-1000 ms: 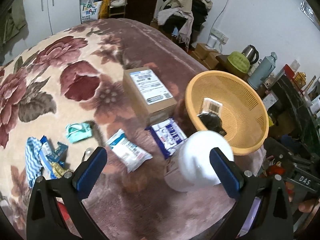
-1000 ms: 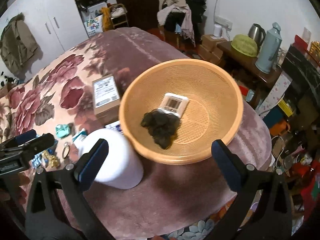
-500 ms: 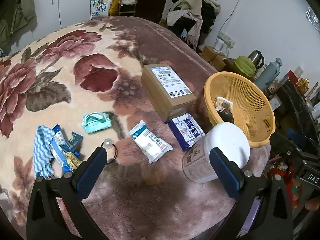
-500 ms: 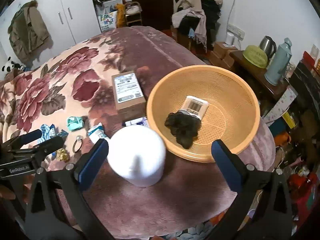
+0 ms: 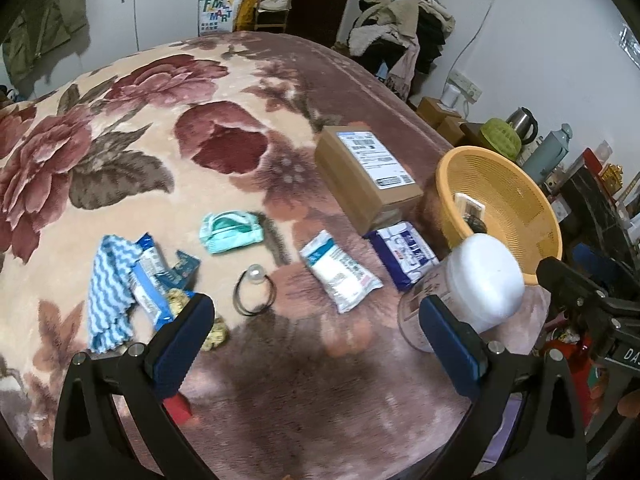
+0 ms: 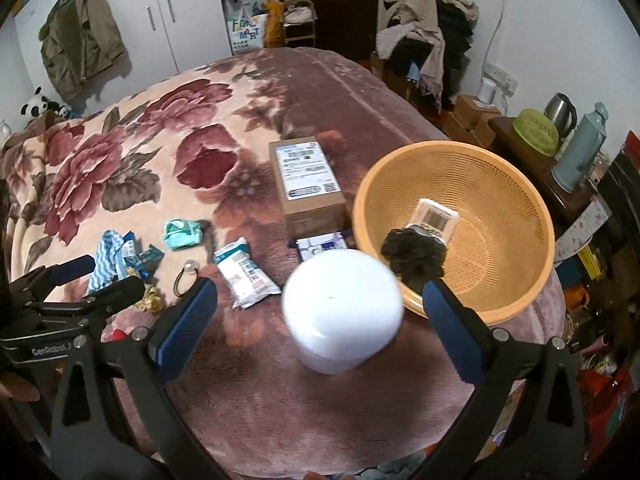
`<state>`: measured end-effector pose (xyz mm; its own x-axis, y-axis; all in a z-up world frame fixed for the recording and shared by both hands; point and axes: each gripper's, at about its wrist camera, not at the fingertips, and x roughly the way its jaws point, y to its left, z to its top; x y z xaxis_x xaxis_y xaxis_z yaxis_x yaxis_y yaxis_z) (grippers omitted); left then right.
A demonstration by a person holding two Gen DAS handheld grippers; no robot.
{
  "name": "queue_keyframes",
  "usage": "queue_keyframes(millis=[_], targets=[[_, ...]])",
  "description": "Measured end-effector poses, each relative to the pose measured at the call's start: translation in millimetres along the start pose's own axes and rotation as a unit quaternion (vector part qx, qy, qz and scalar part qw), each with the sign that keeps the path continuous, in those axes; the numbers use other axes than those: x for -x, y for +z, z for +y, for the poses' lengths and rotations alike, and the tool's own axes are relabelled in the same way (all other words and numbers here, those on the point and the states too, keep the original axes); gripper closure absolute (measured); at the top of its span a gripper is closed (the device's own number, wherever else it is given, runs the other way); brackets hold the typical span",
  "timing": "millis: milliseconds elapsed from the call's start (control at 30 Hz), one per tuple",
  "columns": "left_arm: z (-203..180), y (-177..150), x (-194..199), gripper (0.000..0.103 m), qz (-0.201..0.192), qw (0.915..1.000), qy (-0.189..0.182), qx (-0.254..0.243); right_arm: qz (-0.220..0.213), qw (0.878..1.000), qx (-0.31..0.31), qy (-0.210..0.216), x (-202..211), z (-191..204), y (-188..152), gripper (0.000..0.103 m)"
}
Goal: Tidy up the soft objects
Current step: 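Move both open tools back over the remaining items on the blanket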
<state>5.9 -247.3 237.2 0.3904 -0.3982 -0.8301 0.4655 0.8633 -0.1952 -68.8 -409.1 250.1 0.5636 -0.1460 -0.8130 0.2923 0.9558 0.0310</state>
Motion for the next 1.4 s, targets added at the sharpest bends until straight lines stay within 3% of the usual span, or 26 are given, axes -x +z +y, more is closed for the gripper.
queue_keyframes(millis=[767, 1400], targets=[[97.8, -34.7, 9.4, 0.001, 0.009, 0.9975, 0.033, 0.062, 0.022, 0.997, 0.059, 0.041, -18.0, 90.0, -13.2, 0.0], [156.7, -64.1, 1.3, 0.001, 0.025, 0.9937, 0.055, 0.094, 0.051, 0.993, 0.081, 0.064, -44.8, 132.1, -28.1, 0.0]])
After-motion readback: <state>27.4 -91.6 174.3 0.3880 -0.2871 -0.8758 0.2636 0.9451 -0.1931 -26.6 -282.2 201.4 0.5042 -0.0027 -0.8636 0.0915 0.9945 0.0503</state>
